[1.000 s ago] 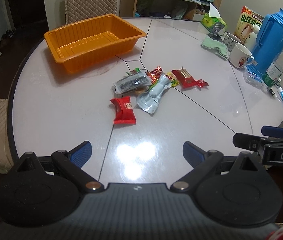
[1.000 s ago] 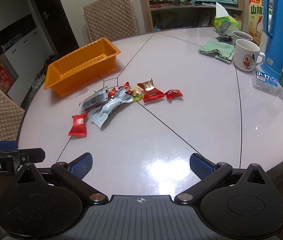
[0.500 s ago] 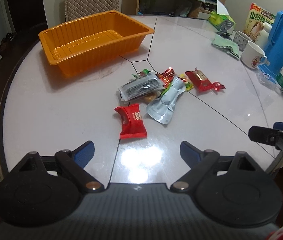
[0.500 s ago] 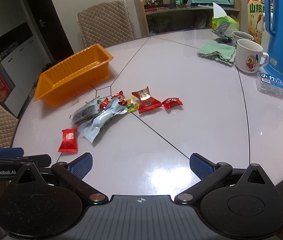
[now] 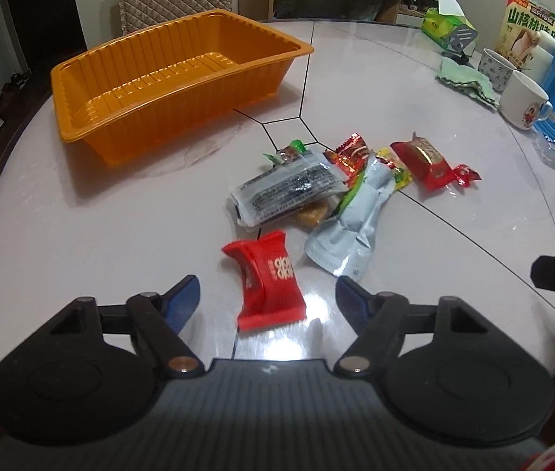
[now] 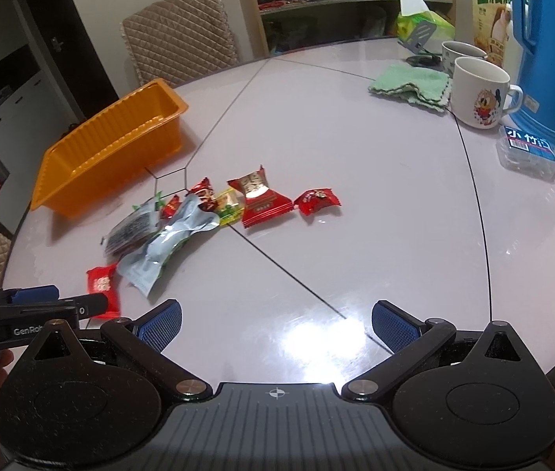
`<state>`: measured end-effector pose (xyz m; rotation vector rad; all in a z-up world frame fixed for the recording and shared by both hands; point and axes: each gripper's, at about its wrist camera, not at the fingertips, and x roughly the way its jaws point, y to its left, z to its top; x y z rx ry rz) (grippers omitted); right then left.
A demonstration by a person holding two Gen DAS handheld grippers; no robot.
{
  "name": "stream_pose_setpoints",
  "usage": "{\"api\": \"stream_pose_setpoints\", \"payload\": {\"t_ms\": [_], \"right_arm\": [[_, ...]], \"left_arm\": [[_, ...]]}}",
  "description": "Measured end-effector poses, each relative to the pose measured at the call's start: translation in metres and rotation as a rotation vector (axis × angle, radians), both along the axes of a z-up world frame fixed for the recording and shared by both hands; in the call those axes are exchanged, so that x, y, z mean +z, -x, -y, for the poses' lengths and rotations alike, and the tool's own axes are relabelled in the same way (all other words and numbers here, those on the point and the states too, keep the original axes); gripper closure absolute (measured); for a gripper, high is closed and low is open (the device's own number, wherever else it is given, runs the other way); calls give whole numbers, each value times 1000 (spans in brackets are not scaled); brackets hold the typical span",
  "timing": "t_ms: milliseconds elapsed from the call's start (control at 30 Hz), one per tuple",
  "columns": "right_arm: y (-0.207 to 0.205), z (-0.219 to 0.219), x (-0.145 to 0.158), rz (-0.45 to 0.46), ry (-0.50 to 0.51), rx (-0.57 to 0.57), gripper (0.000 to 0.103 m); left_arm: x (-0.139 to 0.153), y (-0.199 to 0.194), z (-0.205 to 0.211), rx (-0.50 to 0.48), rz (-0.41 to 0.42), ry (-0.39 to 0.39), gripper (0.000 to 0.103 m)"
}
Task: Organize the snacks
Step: 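Grasp the red snack packet with the left tool while the right tool grasps the silver pouch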
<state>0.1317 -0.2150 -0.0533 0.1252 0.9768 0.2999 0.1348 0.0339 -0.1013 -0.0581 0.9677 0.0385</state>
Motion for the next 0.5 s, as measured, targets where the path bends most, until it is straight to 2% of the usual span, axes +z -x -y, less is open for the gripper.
{"api": "stream_pose_setpoints", "payload": {"t_ms": [200,433,500], "right_arm": [[-10,3,-6,-22,5,-22,0],[-18,4,-12,-37,7,-32,0],[-20,4,-13,-38,5,-30,0]], "left_arm": [[-11,-18,-5,12,-12,-2,38],[-18,-29,-9,14,-31,4,52],[-19,-31,-10,8,-38,7,61]]}}
